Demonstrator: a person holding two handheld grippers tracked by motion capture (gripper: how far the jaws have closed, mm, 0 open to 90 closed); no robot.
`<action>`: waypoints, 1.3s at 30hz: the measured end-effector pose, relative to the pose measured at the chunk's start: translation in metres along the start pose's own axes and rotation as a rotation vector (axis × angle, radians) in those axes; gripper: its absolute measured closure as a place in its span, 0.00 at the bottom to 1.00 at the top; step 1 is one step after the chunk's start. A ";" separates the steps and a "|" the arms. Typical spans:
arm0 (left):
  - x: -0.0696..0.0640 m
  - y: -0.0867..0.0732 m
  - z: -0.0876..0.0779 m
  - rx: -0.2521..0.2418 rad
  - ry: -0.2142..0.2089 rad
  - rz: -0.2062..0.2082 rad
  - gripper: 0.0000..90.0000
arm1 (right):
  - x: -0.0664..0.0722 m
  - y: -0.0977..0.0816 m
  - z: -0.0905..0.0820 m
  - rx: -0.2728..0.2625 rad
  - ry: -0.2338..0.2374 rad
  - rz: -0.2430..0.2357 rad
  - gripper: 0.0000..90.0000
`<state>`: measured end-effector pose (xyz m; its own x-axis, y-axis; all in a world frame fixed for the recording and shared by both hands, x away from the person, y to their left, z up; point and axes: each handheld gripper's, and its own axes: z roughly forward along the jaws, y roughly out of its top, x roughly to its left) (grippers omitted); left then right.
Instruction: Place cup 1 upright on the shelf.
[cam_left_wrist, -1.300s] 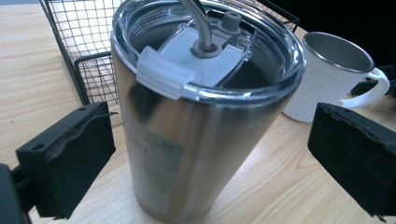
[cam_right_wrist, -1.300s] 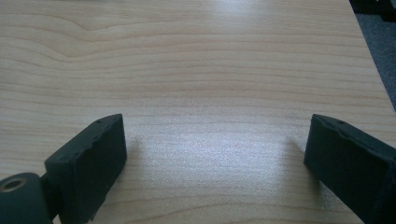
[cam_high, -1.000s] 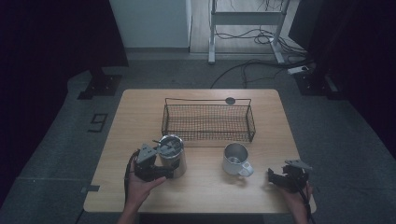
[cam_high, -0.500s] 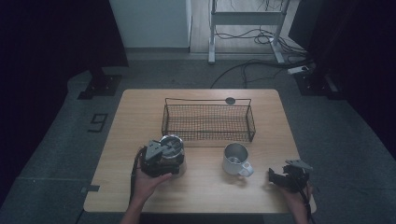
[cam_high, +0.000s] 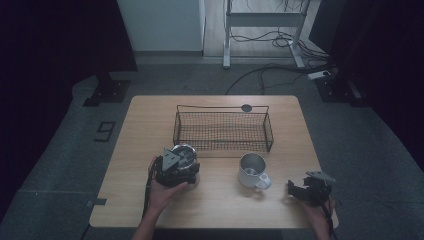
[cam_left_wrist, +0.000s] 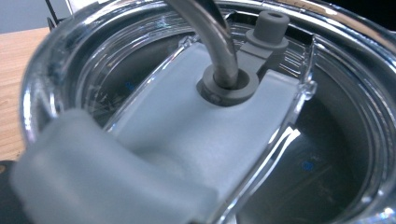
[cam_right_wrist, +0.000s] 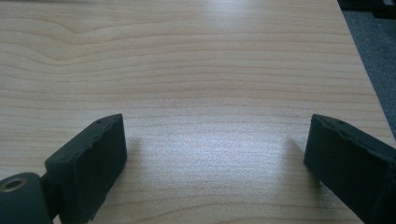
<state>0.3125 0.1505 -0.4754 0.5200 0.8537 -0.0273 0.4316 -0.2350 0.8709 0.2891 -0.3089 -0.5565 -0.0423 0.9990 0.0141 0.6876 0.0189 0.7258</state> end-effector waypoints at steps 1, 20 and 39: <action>0.000 0.000 0.000 0.000 0.000 0.000 0.04 | 0.000 0.000 0.000 0.000 0.000 0.000 0.06; 0.004 0.018 -0.001 0.000 -0.004 -0.012 0.04 | -0.001 0.001 0.001 0.000 -0.005 0.002 0.06; 0.003 0.050 -0.016 -0.026 -0.013 -0.020 0.04 | -0.001 0.002 0.002 0.000 -0.010 0.010 0.06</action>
<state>0.3242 0.1486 -0.4238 0.5212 0.8519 -0.0512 0.4230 -0.2057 0.8825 0.2920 -0.3095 -0.5564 -0.0279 0.9995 0.0142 0.6879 0.0089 0.7258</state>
